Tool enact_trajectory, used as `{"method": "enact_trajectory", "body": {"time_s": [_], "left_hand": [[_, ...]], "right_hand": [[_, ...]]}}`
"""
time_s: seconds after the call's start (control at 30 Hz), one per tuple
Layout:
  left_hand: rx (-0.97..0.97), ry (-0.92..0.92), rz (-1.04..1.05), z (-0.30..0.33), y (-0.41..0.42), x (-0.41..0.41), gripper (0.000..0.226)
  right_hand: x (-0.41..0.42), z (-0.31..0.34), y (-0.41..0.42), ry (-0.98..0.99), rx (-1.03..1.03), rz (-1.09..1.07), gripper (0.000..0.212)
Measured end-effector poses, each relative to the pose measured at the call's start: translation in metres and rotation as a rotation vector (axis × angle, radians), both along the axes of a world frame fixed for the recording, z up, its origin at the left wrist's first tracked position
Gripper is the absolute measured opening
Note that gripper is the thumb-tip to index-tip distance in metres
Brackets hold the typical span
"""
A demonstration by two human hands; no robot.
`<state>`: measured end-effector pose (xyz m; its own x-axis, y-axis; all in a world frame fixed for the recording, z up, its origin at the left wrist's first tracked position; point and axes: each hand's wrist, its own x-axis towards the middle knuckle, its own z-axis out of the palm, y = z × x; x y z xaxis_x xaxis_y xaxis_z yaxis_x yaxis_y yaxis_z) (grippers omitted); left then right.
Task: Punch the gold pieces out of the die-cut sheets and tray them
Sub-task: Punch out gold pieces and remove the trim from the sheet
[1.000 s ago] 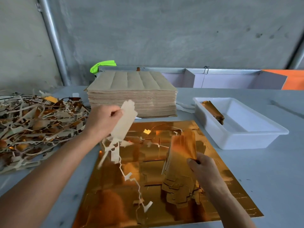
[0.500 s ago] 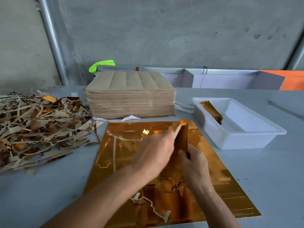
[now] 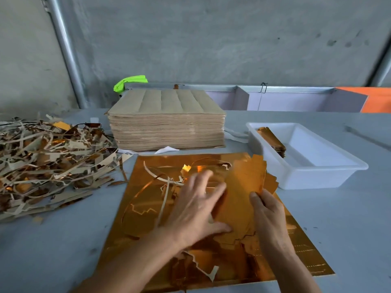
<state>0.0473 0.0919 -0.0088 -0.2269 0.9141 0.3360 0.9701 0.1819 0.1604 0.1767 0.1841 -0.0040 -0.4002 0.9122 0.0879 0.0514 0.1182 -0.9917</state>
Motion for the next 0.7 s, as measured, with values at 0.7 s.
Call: {"method": "enact_trajectory", "body": {"time_s": [0.7], "left_hand": [[-0.342, -0.283, 0.496, -0.012, 0.0, -0.129, 0.102]], "right_hand": [[0.017, 0.015, 0.014, -0.092, -0.088, -0.091, 0.026]]}}
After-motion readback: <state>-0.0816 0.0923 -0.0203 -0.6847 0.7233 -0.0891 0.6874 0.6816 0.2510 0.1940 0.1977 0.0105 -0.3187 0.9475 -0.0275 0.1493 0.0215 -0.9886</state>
